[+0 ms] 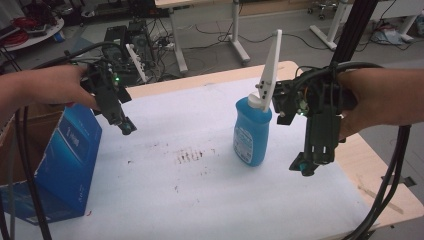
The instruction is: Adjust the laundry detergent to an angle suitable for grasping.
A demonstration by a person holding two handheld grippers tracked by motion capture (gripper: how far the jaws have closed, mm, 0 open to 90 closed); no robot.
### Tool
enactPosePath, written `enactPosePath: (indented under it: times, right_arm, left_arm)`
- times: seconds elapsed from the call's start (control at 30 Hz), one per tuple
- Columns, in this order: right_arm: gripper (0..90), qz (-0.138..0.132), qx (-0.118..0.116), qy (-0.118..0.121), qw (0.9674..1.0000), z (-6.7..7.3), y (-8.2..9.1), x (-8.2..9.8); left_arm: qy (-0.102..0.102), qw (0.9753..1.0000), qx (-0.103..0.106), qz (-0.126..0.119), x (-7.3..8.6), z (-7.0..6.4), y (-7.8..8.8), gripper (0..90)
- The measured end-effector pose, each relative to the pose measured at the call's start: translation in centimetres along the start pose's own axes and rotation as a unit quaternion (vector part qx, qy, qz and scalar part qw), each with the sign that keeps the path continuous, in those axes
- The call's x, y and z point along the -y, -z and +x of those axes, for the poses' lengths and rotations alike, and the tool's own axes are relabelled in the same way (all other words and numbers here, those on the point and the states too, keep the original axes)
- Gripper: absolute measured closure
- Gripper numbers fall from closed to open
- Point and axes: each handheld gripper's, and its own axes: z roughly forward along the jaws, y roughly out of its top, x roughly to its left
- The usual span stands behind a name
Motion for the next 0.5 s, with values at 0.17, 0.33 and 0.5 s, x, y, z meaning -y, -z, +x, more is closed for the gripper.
enactPosePath:
  times: [0.17,0.33,0.5]
  right_arm:
    - [2.1,-0.006,0.003,-0.004,1.0000,0.1,0.3,0.4]
    - [2.1,-0.010,0.012,-0.019,0.9997,0.0,0.6,0.9]
    - [2.1,-0.010,0.026,-0.029,0.9992,0.1,0.7,1.3]
  left_arm:
    - [0.004,1.0000,-0.001,-0.005,-0.2,0.1,0.0,1.6]
    - [0.004,1.0000,-0.002,-0.004,-0.4,0.1,0.0,1.7]
    - [0.001,1.0000,0.000,0.000,-0.5,0.0,-0.3,1.6]
